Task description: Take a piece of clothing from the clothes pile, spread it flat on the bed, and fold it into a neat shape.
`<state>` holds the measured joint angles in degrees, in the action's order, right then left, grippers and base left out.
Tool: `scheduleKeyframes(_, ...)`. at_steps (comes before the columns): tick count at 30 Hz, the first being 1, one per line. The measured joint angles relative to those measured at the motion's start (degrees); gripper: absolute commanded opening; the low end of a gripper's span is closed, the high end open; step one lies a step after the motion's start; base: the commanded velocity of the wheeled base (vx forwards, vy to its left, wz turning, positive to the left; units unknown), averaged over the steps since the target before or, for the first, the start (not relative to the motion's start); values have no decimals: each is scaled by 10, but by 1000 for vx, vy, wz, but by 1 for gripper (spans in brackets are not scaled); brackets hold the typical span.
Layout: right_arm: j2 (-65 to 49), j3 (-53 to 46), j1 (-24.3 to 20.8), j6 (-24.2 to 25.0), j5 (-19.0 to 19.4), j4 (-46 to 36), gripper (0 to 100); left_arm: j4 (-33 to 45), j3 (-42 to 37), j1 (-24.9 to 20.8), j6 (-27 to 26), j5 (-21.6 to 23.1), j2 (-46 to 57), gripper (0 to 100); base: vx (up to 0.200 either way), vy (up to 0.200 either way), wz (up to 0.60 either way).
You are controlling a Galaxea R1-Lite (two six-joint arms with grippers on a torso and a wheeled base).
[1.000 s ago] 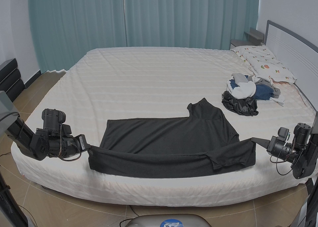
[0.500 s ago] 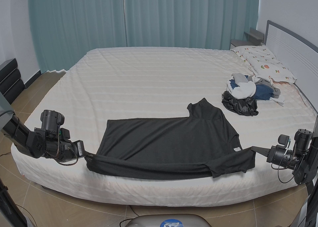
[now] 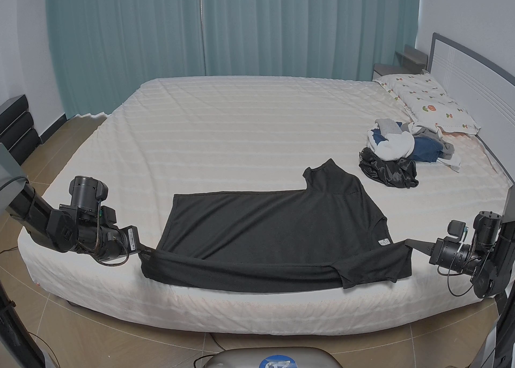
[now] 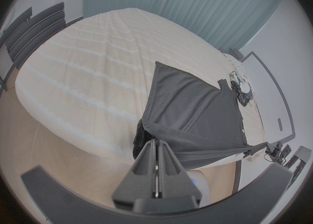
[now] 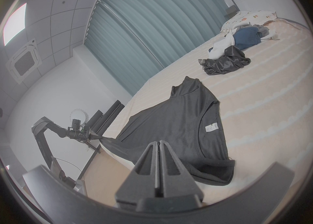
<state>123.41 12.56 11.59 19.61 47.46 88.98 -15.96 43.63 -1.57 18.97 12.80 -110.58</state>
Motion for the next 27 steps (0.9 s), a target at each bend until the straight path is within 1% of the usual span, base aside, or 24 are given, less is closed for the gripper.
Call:
scheduleKeyframes(4,13,17,-2,0,0,0,0,-3,15,-1,12,-3,-21,0,0,0,0)
scheduleKeyframes(11,48,55,-6,2,-1,0,0,-9,58,-3,71,-5,-64,0,0,0,0)
scheduleKeyframes(14,61,68,-6,3,-2,0,0,-16,70,-4,83,-5,-79,0,0,0,0)
scheduleKeyframes(18,80,87,-7,4,-9,0,0,-66,78,-6,105,-11,-100,0,0,0,0)
scheduleKeyframes(22,104,119,-11,5,-36,-1,0,-96,84,-9,120,-25,-127,0,0,0,0)
scheduleKeyframes(24,115,133,-13,6,-54,-8,0,-99,89,-10,130,-28,-139,0,0,0,0)
scheduleKeyframes(27,129,154,-18,7,-69,-18,0,-102,100,-14,145,-30,-157,0,0,0,0)
